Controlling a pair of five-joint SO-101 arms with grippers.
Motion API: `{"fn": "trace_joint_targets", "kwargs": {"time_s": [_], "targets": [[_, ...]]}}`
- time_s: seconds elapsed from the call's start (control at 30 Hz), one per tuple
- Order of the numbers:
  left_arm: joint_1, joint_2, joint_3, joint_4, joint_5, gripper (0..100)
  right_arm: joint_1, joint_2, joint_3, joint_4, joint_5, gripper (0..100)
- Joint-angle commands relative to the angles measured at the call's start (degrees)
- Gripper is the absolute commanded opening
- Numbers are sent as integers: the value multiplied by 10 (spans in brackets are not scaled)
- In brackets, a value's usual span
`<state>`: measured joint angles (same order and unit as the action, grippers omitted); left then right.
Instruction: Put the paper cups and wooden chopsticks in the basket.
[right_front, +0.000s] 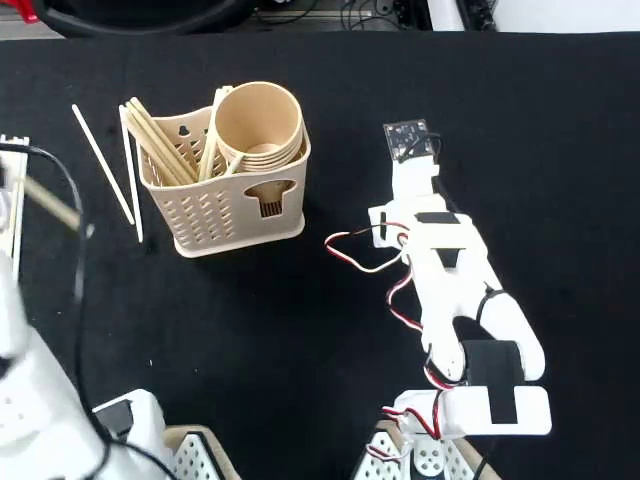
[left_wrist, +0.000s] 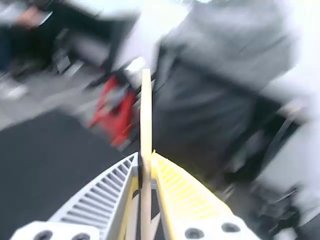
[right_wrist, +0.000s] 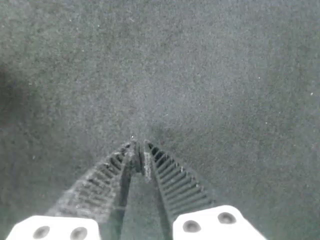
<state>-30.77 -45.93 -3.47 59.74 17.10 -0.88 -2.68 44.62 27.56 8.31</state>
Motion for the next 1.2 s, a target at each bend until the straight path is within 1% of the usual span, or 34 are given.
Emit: {"fn": "trace_joint_targets", "kwargs": {"time_s": [0.0,0.1,0.2,0.27,0.33,0.37,0.5,0.53,0.6,0.67,0.7,0.77,0.87,1.0,1.1,1.17], "targets": [[115,-62,125,-162,17,30,-9,-1,-22,1,5,11],[169,-69,248,-285,18,29,-9,-1,-22,1,5,11],[182,-69,378,-460,19,28,-9,-2,-23,1,5,11],[183,-72,456,-561,19,28,-9,-2,-23,1,5,11],[190,-74,508,-622,19,28,-9,-2,-26,1,5,11],[197,-75,523,-625,18,28,-9,-2,-28,1,5,11],[209,-73,536,-580,17,32,-15,-2,-30,1,5,11],[208,-71,535,-563,17,51,-18,-2,-30,1,5,11],[209,-75,533,-524,25,133,-19,-2,-30,1,5,11],[208,-76,521,-486,58,191,-19,-2,-30,1,5,11],[204,-76,507,-466,69,193,-19,-2,-30,1,5,11],[204,-75,473,-420,62,195,-19,-2,-30,1,5,11],[187,-75,415,-331,43,195,-18,-2,-30,1,5,11],[125,-61,302,-164,44,195,-18,-2,-30,1,5,11],[82,-23,218,-60,42,195,-18,-2,-30,1,5,11],[61,24,170,-13,42,195,-19,-2,-30,1,5,11]]}}
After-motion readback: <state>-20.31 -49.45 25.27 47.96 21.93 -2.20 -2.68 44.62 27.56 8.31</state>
